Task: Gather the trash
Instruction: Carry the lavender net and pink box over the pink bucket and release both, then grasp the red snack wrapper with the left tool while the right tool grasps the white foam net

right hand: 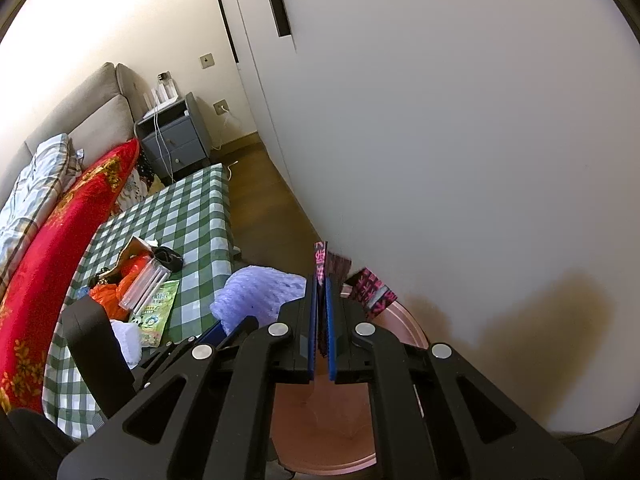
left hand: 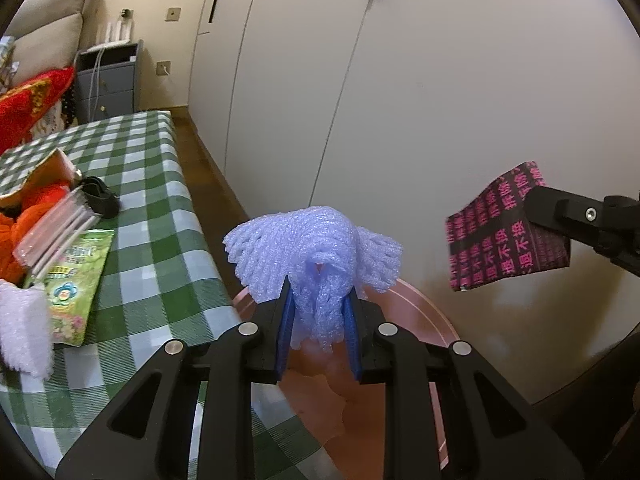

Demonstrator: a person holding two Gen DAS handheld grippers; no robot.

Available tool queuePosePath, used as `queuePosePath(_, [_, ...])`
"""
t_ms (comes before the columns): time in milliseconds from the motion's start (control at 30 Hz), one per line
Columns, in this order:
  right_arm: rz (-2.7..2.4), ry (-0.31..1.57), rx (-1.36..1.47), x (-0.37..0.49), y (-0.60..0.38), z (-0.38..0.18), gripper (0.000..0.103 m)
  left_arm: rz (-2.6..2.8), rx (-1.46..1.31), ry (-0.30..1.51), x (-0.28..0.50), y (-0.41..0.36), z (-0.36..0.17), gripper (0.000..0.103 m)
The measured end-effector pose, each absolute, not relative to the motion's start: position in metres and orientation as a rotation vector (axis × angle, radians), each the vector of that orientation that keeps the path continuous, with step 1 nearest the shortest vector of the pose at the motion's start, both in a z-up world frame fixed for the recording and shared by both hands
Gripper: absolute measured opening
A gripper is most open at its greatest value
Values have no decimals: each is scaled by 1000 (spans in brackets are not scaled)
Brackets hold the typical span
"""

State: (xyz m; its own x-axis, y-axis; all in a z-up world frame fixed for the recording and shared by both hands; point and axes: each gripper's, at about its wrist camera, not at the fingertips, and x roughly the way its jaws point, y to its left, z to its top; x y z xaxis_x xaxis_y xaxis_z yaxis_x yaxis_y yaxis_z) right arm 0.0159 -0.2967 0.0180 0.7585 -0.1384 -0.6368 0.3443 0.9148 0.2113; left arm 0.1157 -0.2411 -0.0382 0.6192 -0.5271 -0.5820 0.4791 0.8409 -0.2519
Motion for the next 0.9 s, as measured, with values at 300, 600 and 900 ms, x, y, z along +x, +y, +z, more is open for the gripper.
queuePosePath(300, [-308, 650, 352, 13, -301, 16, 32, -564, -113, 703, 121, -227, -37, 51])
queuePosePath(600, [-250, 615, 335, 16, -280, 19, 32, -499, -119, 655, 108, -193, -20, 51])
queuePosePath(900, [-147, 607, 309, 20, -245, 16, 32, -349, -126, 590, 93, -142, -6, 51])
